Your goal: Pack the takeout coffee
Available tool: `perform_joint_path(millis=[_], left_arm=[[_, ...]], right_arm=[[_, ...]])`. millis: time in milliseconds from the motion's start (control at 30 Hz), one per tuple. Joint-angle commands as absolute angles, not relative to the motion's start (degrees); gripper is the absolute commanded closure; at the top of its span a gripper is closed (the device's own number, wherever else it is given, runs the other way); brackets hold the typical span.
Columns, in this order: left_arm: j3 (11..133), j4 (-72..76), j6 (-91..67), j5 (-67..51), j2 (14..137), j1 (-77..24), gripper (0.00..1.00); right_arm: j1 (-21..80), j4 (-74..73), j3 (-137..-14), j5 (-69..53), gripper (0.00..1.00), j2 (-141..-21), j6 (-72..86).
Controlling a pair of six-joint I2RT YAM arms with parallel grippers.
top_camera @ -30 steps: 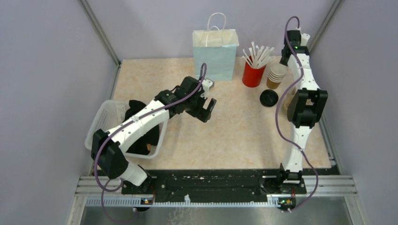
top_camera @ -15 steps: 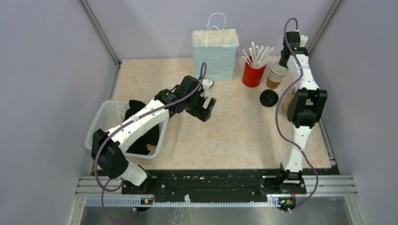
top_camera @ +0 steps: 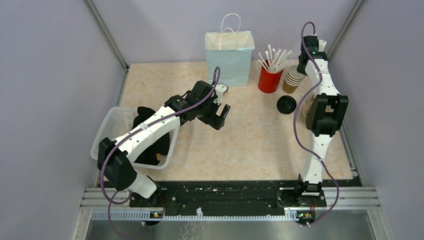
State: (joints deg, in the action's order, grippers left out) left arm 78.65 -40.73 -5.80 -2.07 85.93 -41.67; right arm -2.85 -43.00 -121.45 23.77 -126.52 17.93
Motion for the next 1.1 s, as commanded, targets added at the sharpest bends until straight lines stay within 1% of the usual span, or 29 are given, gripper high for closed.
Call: perform_joint_path(millis=[0, 133, 267, 500, 633, 900, 1067], left_arm=[[80.2, -40.1, -4.9, -1.9, 86.2, -41.5, 0.01], [80.3, -40.1, -4.9, -2.0, 86.1, -41.5, 0.02], [80.3, -40.1, -5.0, -2.1, 86.1, -41.5, 0.02], [80.2, -40.2, -5.2, -2.2, 86.2, -41.5, 0.02], [80.4, -40.3, -5.2, -2.4, 86.1, -41.5, 0.02], [80.6, -40.4, -5.4, -2.4, 85.8, -41.5, 0.02], [80.6, -40.4, -5.5, -2.4, 85.5, -41.5, 0.02]], right_arm=[[-3.3, -42.4, -121.4, 24.5, 0.8, -123.3, 16.6], [-3.3, -42.0, -121.5, 24.7, 0.82, -122.7, 16.0], [-3.3, -42.3, -121.6, 24.9, 0.89, -122.5, 15.5], [-3.0, -42.4, -121.9, 25.6, 0.9, -122.2, 14.2], [-2.7, -42.7, -122.5, 26.5, 1.0, -121.9, 12.9], [-2.6, -42.3, -121.3, 26.5, 1.0, -119.7, 12.6], [-2.7, -38.6, -115.9, 25.1, 1.0, -116.4, 13.6]])
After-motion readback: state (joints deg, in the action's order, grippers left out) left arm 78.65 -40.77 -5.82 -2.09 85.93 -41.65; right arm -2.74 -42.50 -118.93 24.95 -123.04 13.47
